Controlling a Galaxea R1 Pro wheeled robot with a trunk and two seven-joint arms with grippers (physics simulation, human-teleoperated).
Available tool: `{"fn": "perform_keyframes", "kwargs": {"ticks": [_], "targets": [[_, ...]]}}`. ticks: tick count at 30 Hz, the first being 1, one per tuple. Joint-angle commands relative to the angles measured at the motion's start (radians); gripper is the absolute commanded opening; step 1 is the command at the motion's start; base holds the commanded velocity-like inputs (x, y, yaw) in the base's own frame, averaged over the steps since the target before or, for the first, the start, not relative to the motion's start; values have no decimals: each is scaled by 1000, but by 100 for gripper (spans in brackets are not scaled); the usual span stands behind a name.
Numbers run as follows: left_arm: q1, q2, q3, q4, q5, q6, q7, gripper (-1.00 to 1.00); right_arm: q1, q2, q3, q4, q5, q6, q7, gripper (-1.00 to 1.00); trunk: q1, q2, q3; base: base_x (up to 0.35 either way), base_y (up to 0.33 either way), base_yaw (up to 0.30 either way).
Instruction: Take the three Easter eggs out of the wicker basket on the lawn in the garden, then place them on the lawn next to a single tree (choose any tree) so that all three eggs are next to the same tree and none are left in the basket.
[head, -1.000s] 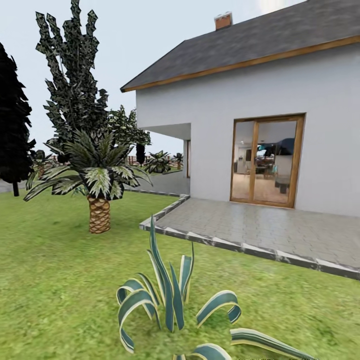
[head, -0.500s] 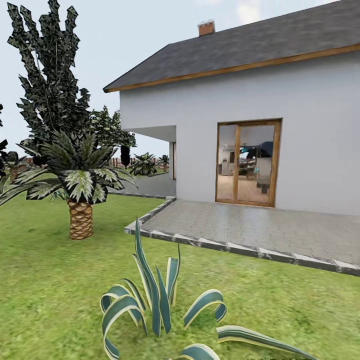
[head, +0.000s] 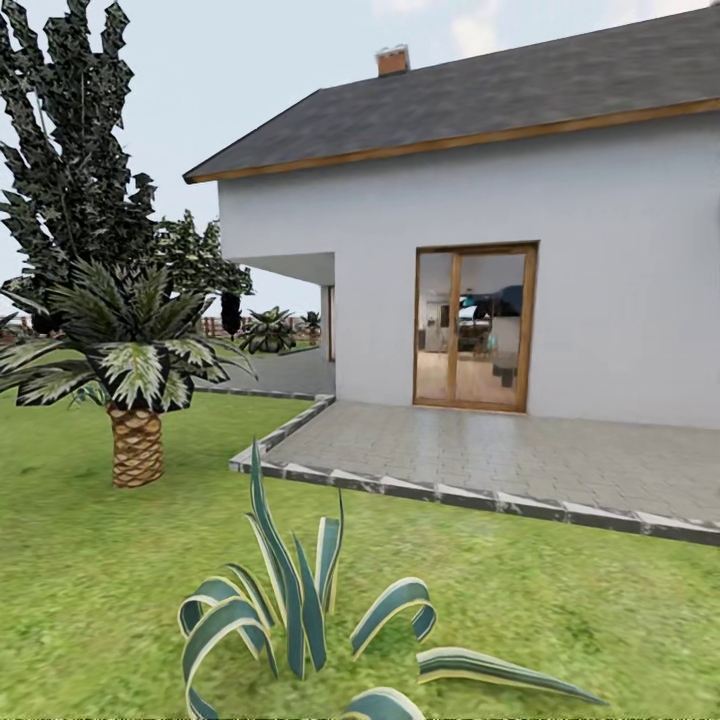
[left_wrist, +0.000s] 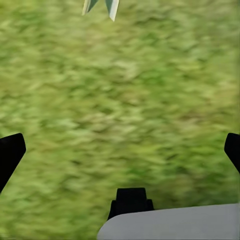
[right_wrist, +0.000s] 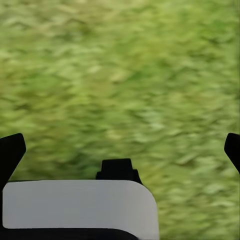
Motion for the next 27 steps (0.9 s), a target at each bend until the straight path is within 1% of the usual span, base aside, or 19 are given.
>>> {"fn": "perform_keyframes", "kwargs": {"ticks": [1,27], "targets": [[0,0,-1,-2,-5,-2,1,100,-1,0,-5,1,0,-3,0,100,0,-1,-2,0,0,-5],[0,0,-1,-2,-5,-2,1,100,-1,0,-5,1,0,-3,0,100,0,-1,-44,0,0,0]]}}
